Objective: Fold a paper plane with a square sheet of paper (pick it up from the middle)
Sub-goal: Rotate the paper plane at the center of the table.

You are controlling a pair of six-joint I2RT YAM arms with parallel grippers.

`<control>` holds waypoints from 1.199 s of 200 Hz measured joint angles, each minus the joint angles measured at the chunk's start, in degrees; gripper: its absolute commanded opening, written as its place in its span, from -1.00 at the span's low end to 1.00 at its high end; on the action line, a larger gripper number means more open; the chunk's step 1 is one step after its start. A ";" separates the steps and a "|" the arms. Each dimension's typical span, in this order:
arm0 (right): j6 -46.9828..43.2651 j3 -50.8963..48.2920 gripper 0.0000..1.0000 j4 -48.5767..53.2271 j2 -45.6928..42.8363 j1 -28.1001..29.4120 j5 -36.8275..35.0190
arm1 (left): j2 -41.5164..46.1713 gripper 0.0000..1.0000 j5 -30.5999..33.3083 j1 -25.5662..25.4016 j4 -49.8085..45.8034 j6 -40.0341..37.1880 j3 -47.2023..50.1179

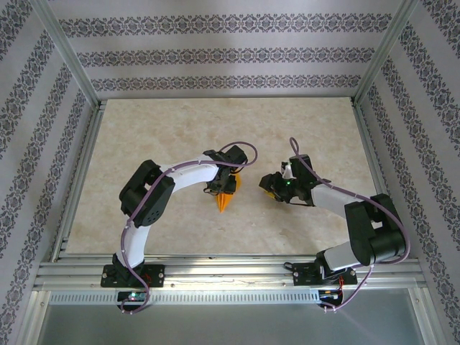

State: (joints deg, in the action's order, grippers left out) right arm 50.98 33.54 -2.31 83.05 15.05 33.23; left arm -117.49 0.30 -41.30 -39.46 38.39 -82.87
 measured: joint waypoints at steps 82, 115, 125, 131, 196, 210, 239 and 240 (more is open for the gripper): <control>-1.29 -0.39 -0.18 0.44 -0.44 -0.98 1.84 | 0.07 -0.17 1.66 0.00 1.31 6.36 0.37; -1.73 -0.39 -0.15 0.94 -0.70 -1.46 2.03 | 0.13 -0.15 2.36 0.00 1.55 7.13 0.37; -1.84 -0.39 -0.14 1.20 -1.07 -1.46 2.01 | 0.17 -0.15 2.64 0.00 1.62 7.15 0.39; -1.92 -0.39 -0.12 1.38 -1.40 -1.53 2.01 | 0.24 -0.14 2.84 0.00 1.75 7.15 0.48; -5.60 0.96 -0.03 6.91 -6.32 -3.30 -0.87 | 3.85 -0.06 3.43 0.00 2.67 7.58 2.95; -6.45 1.77 -0.01 8.07 -7.10 -3.72 -1.53 | 5.33 -0.05 3.41 0.00 2.89 7.61 3.04; -7.93 2.99 0.03 10.27 -8.66 -4.50 -3.19 | 8.48 -0.02 3.82 0.00 3.39 7.58 3.48; -7.98 3.06 0.03 10.36 -8.74 -4.57 -3.30 | 8.57 -0.02 3.87 0.00 3.39 7.58 3.50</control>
State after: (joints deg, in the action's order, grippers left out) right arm 43.00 36.60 8.05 74.30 10.48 29.93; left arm -108.92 4.16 -41.30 -36.07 45.98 -79.37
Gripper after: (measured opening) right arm 0.506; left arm 0.488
